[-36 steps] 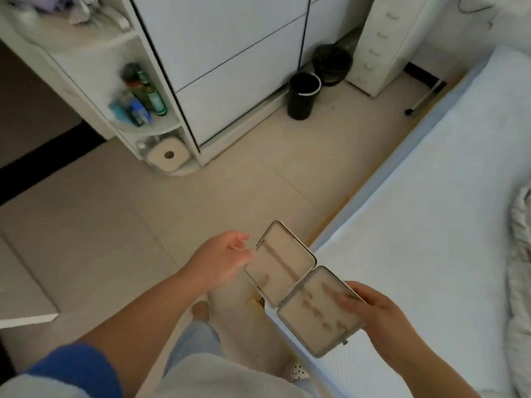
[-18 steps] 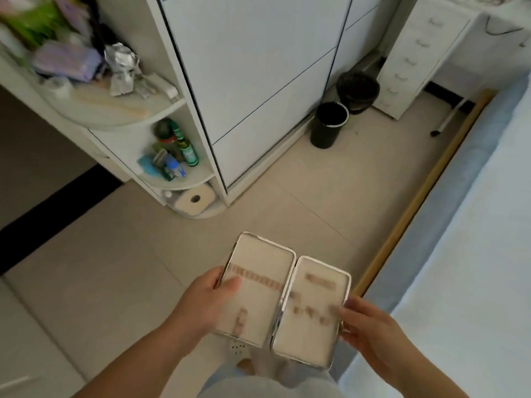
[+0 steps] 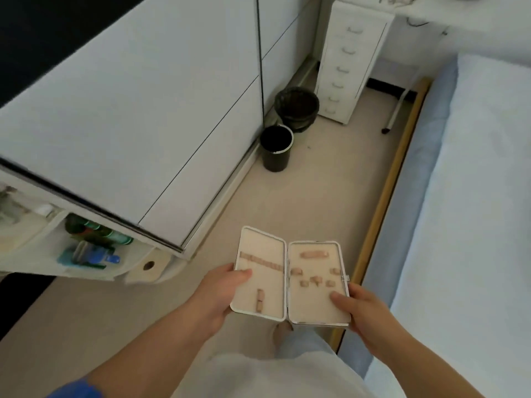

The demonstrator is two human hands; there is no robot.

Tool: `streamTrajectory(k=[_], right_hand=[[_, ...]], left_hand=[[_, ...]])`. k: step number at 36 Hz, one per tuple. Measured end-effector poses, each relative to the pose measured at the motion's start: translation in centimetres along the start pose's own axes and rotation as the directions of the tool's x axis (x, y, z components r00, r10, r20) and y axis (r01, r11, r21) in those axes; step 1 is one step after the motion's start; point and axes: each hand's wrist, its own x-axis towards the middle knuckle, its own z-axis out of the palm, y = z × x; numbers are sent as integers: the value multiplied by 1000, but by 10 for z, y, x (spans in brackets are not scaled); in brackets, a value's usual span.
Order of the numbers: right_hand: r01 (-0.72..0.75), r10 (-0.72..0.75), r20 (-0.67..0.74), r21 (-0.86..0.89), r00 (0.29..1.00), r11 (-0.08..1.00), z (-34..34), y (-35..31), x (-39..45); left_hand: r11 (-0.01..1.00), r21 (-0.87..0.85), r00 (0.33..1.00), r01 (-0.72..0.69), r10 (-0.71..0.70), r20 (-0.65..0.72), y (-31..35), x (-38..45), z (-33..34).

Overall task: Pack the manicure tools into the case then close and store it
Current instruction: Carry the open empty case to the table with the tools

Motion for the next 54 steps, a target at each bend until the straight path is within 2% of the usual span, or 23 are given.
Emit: streamTrajectory(k=[5,12,16,21,25,28,32,35,41,47,54], right_hand=[[61,-68,-63,-106,996,993,-55,-91,37],[59,-78,-148,-129,986,990,-108,-164,100],[40,-50,-262,-41,964,998,-130,-194,143],[-28,81,-368,148,926,989,-170,-246,179],[-10,81,-445,159,892,987,-210,-291,211],[20,95,-491,225,866,974,-232,-316,236],[-10,130,-463,252,877,968,-254,-350,282],[-43,123,-425,192,897,980,-284,-388,325],[-57,40,-286,-52,957,997,-357,-495,396],[-52,14,-160,-231,987,972,-399,-601,463],[-49,5,-106,-413,994,910,-398,-678,539]], left_hand=[[949,283,990,-141,136,36,73,43,65],[876,467,991,-120,77,111,158,120,124],[830,539,981,-147,51,188,212,186,170],[779,612,961,-136,-47,274,291,259,242],[662,715,925,-224,-86,370,348,303,305],[533,788,916,-308,-57,397,388,329,349],[433,824,907,-366,-33,419,432,367,396],[486,814,928,-319,-15,373,460,404,417],[707,695,976,-129,-32,215,519,456,434],[821,562,992,-105,50,113,570,498,459],[788,608,995,-97,67,73,624,560,471]])
